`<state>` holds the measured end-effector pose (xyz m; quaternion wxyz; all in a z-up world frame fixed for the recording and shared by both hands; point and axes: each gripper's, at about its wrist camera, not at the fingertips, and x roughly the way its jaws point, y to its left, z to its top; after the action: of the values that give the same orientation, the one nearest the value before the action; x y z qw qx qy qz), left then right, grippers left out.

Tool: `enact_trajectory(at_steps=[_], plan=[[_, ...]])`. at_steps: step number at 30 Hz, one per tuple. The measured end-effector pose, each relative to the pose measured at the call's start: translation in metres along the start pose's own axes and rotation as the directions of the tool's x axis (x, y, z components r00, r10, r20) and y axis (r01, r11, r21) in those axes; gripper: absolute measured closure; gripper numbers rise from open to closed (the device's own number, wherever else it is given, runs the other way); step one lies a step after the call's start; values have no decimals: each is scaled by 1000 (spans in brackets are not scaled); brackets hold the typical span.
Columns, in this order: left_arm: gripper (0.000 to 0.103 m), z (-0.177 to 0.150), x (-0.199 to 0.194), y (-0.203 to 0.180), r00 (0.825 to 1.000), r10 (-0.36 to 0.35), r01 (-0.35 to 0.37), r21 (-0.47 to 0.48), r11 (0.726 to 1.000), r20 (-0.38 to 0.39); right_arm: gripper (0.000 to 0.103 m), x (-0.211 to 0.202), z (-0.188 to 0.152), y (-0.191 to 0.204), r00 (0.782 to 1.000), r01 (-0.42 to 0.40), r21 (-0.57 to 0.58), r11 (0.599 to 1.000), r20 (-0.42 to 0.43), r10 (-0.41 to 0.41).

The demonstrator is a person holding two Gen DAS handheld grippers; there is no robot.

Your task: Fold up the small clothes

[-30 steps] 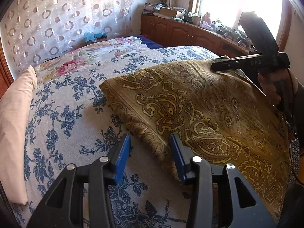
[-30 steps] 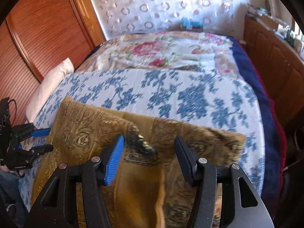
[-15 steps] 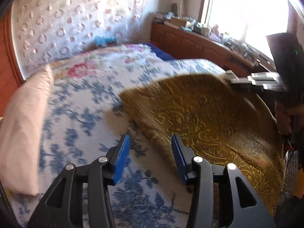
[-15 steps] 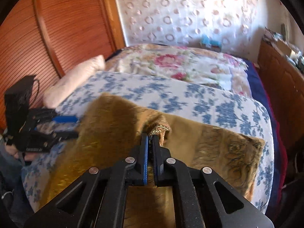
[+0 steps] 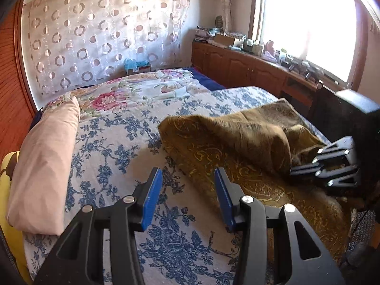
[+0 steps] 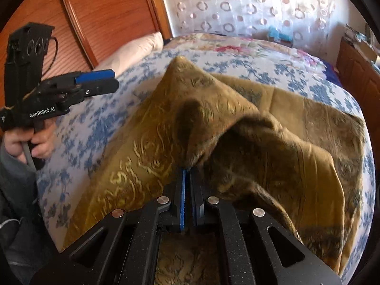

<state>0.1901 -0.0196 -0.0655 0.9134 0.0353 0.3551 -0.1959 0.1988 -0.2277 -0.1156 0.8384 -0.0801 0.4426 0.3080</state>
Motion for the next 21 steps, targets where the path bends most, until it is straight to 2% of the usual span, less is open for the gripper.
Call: enact_trajectory(at_steps=[3,8,10,12,14,17,21], plan=[[58,-2,3,-4,1000,-7,7,4,1000,-10,99,-9,0,0,999,48,-3,999,16,-48],[58,-5,5,-7,1000,-12,12,9,1000,-17,74,-41,11,-14,991,105,7,994,87,-105],[58,-5,5,-8,1000,-9,10,12,1000,-21,71,-57,21,-30,981,150,24,988,123,-152],[58,-5,5,-8,1000,-11,11,9,1000,-20,63,-64,30,-45,968,204,41,978,143,-208],[58,-6,6,-9,1000,-15,15,6,1000,-21,50,-65,37,-65,956,251,50,967,145,-256],[58,-6,8,-10,999,-17,18,4,1000,-28,50,-43,41,-89,972,219,75,973,73,-224],[58,-8,9,-10,999,-18,18,5,1000,-37,50,-8,35,-91,995,96,81,992,-24,-94]])
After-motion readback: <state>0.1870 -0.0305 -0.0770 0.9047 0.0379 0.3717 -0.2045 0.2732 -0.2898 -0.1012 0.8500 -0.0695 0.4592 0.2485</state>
